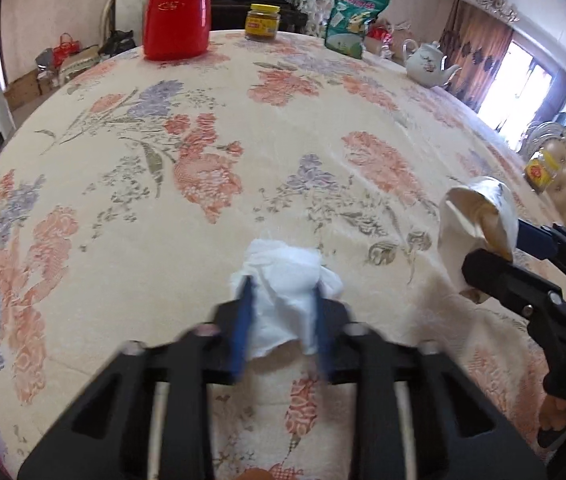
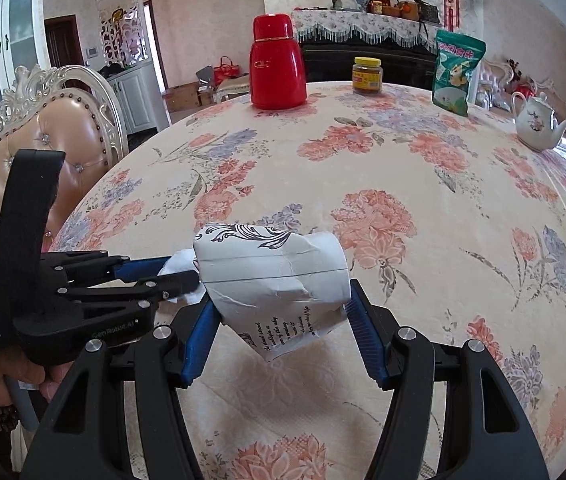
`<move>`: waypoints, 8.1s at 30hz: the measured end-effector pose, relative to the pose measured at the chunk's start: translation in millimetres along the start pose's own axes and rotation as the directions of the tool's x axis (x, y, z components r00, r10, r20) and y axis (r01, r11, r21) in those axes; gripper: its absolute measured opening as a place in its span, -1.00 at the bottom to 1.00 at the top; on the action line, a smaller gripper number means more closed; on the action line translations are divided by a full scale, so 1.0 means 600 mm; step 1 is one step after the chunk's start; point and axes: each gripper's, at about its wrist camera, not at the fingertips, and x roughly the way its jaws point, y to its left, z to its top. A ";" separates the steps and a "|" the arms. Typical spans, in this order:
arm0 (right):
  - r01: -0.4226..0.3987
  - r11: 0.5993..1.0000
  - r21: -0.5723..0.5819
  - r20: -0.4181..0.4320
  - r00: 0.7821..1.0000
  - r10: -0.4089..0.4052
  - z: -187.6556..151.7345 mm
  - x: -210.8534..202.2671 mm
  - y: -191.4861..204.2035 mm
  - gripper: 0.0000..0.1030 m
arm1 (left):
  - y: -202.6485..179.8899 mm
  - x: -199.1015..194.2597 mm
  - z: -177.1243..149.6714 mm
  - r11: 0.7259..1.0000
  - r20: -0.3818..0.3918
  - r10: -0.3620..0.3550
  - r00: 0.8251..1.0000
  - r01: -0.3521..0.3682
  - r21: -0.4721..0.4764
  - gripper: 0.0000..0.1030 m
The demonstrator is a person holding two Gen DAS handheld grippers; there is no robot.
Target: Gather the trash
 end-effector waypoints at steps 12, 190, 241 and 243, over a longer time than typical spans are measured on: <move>-0.036 0.999 -0.022 0.020 0.999 0.036 0.004 -0.016 0.030 0.15 | 0.014 -0.126 -0.034 0.997 0.113 0.061 0.992 -0.056 -0.047 -0.76; -0.387 0.824 -0.414 -0.050 0.913 0.405 -0.042 -0.070 0.576 0.65 | 0.298 -0.565 -0.398 0.737 0.137 0.573 0.808 -0.435 -0.517 0.48; -0.389 0.825 -0.411 -0.063 0.914 0.400 -0.049 -0.059 0.579 0.65 | 0.310 -0.551 -0.391 0.766 0.133 0.551 0.824 -0.436 -0.472 0.70; -0.389 0.825 -0.411 -0.064 0.915 0.399 -0.049 -0.059 0.578 0.65 | 0.311 -0.551 -0.391 0.765 0.131 0.548 0.826 -0.432 -0.478 0.70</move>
